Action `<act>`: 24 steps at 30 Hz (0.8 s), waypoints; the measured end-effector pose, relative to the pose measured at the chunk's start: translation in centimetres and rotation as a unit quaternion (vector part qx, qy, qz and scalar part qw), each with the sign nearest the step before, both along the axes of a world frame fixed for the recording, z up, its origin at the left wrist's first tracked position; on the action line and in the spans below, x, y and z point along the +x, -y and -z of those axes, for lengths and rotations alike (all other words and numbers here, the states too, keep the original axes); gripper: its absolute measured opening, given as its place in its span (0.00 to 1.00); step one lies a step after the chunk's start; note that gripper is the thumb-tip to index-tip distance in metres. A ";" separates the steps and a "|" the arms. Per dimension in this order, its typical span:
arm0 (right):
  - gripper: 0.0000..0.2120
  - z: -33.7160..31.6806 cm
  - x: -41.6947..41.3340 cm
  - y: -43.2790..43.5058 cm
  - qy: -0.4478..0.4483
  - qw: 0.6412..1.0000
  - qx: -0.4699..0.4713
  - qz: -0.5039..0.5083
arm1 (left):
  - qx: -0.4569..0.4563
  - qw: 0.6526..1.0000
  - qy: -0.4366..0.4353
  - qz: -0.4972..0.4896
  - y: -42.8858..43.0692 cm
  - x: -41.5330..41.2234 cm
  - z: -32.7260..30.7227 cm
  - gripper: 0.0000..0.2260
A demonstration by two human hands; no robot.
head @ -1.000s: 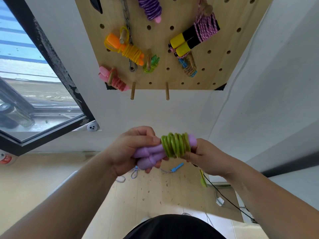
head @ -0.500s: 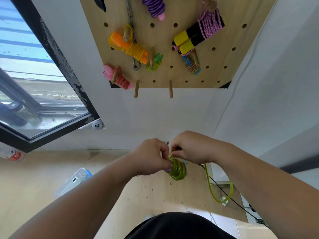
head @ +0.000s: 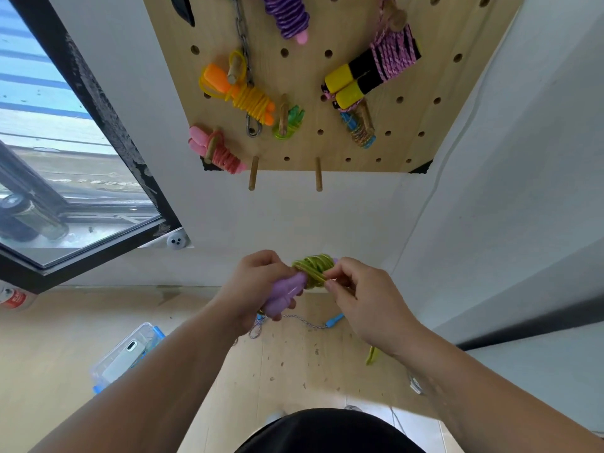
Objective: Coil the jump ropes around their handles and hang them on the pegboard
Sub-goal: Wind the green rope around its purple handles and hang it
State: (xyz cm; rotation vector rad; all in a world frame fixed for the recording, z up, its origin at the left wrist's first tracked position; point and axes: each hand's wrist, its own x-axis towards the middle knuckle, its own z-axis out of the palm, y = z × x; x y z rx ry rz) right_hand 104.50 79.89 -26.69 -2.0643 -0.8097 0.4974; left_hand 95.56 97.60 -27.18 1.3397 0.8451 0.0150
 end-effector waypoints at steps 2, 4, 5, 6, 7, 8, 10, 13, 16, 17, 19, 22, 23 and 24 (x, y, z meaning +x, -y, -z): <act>0.04 -0.1 0.1 0.4 -0.010 0.999 0.047 0.016 | -0.042 0.999 0.018 0.007 0.1 0.0 -0.2 0.09; 0.05 -0.4 0.2 0.6 -0.010 0.996 0.084 0.023 | -0.100 0.994 0.034 0.006 0.6 0.2 -0.5 0.08; 0.05 -0.5 0.3 0.6 -0.012 0.995 0.098 0.024 | -0.133 0.990 0.038 0.002 1.0 0.4 -0.7 0.05; 0.05 -0.5 0.4 0.7 -0.017 0.994 0.109 0.024 | -0.166 0.985 0.041 -0.005 1.3 0.6 -0.8 0.04; 0.05 -0.5 0.4 0.8 -0.023 0.993 0.116 0.025 | -0.193 0.980 0.045 -0.013 1.5 0.8 -0.8 0.06; 0.06 -0.5 0.3 0.8 -0.029 0.992 0.122 0.026 | -0.214 0.975 0.050 -0.019 1.7 1.1 -0.8 0.09; 0.07 -0.3 0.3 0.9 -0.043 0.990 0.132 0.023 | -0.237 0.969 0.064 -0.034 2.0 1.6 -0.9 0.10; 0.09 -0.2 0.5 1.1 -0.058 0.988 0.141 0.023 | -0.260 0.961 0.086 -0.051 2.3 1.8 -1.1 0.09; 0.11 -0.7 0.7 0.9 -0.089 0.980 0.176 0.034 | -0.284 0.949 0.124 -0.049 2.4 1.7 -1.6 0.09; 0.11 -0.9 0.8 0.8 -0.104 0.976 0.189 0.036 | -0.291 0.945 0.140 -0.044 2.5 1.7 -1.8 0.09; 0.10 -1.3 0.9 0.6 -0.135 0.968 0.210 0.034 | -0.303 0.938 0.167 -0.023 2.4 1.7 -2.2 0.11; 0.06 -1.3 1.7 0.8 -0.215 0.953 0.211 0.007 | -0.290 0.938 0.187 0.041 1.7 1.3 -2.8 0.10; 0.08 -1.2 2.1 1.1 -0.236 0.952 0.192 -0.020 | -0.274 0.942 0.185 0.065 1.3 1.1 -2.9 0.08; 0.08 -1.2 2.7 1.4 -0.252 0.952 0.164 -0.061 | -0.259 0.945 0.181 0.089 0.9 0.8 -3.0 0.05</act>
